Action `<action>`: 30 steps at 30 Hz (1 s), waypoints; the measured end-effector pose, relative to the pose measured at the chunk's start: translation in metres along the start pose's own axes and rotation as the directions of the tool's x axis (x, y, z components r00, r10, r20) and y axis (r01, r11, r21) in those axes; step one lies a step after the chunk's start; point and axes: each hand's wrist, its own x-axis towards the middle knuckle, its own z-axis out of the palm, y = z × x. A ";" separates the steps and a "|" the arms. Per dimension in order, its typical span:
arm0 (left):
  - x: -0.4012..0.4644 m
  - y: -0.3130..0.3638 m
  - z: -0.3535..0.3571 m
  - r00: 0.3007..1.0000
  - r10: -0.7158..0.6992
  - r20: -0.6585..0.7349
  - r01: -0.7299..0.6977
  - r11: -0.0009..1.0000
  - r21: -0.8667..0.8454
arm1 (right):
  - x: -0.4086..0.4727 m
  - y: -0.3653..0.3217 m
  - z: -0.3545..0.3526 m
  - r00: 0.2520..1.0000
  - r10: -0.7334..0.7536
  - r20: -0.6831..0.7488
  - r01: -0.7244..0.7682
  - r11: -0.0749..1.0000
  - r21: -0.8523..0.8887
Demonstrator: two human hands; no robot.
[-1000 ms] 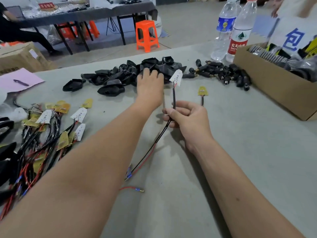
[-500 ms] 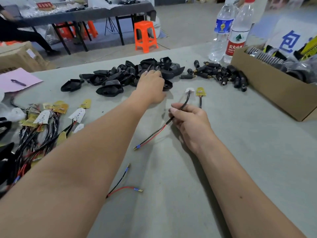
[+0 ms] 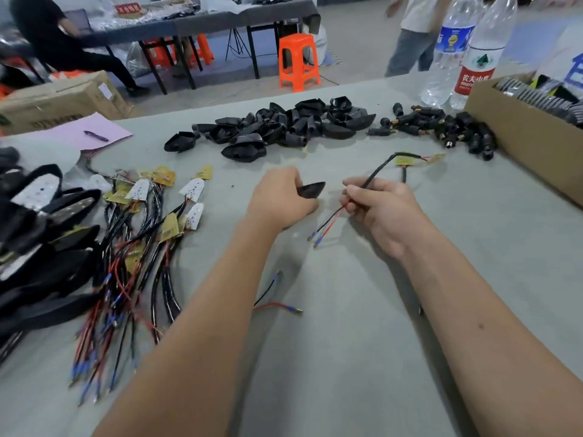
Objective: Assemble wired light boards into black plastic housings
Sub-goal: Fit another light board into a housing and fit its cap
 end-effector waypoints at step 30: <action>-0.123 -0.006 -0.023 0.956 -0.272 0.107 0.241 0.526 -0.816 | -0.042 0.037 0.041 0.991 -0.134 0.023 0.136 0.986 -0.096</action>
